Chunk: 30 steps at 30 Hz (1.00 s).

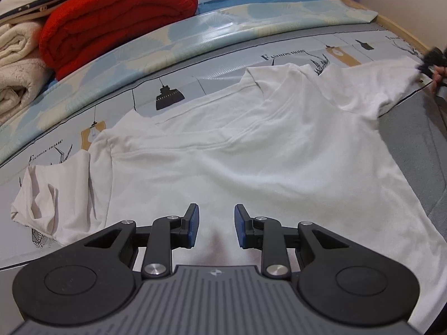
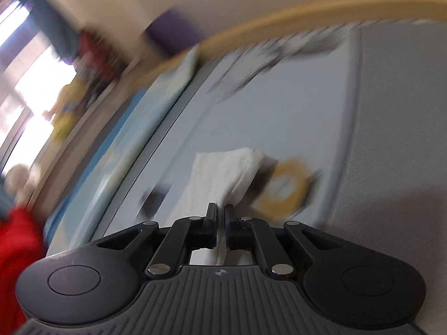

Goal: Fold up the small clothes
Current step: 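Grasp the sleeve cuff with the right gripper and lift it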

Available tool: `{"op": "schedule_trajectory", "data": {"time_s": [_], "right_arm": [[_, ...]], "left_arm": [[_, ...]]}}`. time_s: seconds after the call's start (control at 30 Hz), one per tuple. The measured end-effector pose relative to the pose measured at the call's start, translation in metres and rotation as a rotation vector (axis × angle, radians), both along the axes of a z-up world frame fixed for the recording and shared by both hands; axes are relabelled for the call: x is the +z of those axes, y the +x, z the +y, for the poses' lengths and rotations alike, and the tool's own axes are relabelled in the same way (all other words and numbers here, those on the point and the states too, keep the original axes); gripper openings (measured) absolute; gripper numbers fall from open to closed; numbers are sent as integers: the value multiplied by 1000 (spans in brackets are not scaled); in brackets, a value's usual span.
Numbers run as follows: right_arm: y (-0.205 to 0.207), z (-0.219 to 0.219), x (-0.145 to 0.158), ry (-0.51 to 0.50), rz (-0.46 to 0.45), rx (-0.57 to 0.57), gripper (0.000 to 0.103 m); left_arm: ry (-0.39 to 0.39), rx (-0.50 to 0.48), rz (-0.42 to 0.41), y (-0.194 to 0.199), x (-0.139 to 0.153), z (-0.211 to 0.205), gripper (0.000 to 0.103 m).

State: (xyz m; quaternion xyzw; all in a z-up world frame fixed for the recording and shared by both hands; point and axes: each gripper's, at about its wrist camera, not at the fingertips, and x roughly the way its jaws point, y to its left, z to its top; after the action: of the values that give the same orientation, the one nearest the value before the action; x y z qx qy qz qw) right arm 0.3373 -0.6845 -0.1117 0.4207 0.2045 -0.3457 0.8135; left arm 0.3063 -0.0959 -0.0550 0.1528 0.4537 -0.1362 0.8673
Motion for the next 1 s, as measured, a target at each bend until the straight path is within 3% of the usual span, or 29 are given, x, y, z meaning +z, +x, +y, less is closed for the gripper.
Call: {"op": "schedule_trajectory", "data": {"time_s": [0.1, 0.2, 0.27, 0.4, 0.57, 0.7, 0.87, 1.0], "right_arm": [[-30, -20, 7, -60, 69, -146, 4], [-60, -31, 2, -62, 149, -267, 3], [-74, -36, -2, -44, 151, -316, 5], [-84, -48, -12, 62, 23, -276, 13], [-83, -49, -15, 71, -7, -255, 14], [-79, -44, -6, 35, 2, -245, 6], [-54, -12, 43, -124, 10, -174, 5], [-9, 65, 109, -332, -49, 56, 5]], "left_arm": [[-2, 1, -4, -1, 2, 5, 31], [-3, -2, -6, -3, 4, 8, 31], [-4, -4, -6, -5, 5, 8, 31], [-1, -6, -6, -5, 6, 9, 31], [10, -1, -4, -5, 4, 13, 31], [11, 7, -15, -3, 8, 17, 31], [-25, 81, -43, 7, 26, 35, 31], [-76, 196, -56, 16, 45, 63, 31]]}}
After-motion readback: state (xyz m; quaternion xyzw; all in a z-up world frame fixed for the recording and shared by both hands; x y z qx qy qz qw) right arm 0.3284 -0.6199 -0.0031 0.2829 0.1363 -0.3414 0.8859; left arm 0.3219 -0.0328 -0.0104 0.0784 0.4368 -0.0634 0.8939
